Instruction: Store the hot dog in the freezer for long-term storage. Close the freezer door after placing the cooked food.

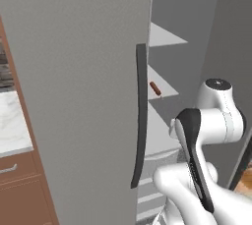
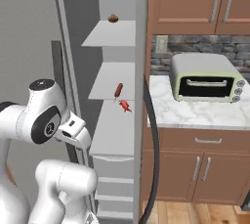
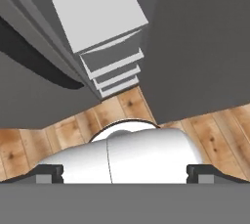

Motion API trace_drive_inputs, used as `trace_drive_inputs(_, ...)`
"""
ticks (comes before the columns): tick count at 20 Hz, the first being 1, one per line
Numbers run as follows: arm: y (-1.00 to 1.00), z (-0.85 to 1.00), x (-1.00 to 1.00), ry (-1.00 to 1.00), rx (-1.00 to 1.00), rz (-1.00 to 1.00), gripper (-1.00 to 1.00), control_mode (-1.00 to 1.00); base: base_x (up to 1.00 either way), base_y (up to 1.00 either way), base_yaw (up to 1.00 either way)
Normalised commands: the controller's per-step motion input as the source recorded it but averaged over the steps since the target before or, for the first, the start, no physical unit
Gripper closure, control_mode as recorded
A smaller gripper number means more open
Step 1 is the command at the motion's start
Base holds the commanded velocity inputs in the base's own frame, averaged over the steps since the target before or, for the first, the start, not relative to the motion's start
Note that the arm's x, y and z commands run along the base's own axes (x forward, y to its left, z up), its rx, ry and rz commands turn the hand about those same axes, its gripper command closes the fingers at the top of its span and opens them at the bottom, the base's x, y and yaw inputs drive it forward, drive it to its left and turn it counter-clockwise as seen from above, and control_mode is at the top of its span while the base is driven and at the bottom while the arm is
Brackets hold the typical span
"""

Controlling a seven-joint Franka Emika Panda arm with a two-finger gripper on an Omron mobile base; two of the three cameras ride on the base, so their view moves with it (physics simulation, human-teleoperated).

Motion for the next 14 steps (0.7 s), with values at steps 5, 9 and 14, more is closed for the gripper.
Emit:
trace_drive_inputs(5, 0.00, 0.00, 0.00, 0.00, 0.00, 0.00, -1.00, 1.00, -0.81, -0.16, 0.03)
trace_drive_inputs(9, 0.00, 0.00, 0.00, 0.00, 0.00, 0.00, -1.00, 1.00, -0.42, -0.10, 0.12)
trace_drive_inputs(14, 0.00, 0.00, 0.00, 0.00, 0.00, 0.00, -1.00, 1.00, -0.36, -0.05, 0.31)
